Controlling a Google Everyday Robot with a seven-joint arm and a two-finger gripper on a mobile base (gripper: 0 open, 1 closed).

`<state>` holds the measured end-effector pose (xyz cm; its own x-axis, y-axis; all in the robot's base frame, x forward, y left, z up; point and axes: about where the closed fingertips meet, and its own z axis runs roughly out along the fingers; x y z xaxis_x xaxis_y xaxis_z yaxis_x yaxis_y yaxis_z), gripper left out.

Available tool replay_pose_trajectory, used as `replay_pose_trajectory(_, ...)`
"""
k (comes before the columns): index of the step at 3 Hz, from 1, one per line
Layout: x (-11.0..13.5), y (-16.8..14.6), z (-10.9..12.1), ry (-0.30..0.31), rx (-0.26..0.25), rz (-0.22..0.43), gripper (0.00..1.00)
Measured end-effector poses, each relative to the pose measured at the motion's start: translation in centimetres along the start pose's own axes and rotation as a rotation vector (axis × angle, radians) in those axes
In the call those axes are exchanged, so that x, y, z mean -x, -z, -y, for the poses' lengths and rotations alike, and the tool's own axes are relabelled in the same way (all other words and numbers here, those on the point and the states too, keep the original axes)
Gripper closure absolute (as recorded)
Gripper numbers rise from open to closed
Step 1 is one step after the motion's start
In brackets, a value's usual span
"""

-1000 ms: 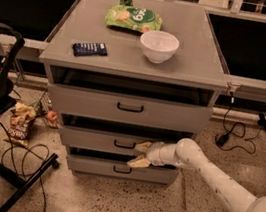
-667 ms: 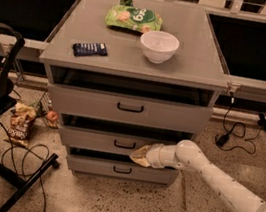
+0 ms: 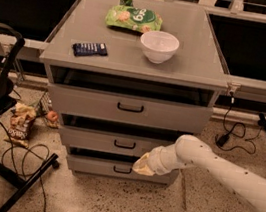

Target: Close middle drawer

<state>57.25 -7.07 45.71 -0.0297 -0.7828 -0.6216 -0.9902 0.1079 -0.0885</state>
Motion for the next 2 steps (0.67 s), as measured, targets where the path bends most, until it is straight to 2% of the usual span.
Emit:
replay_pose_trajectory(1, -0.1, 4.5, -4.9, -0.018, 0.063, -0.161, 1.0)
replay_pose_trajectory(2, 1.0, 10.3, -9.1, -0.054, 0.044, -0.276, 1.0)
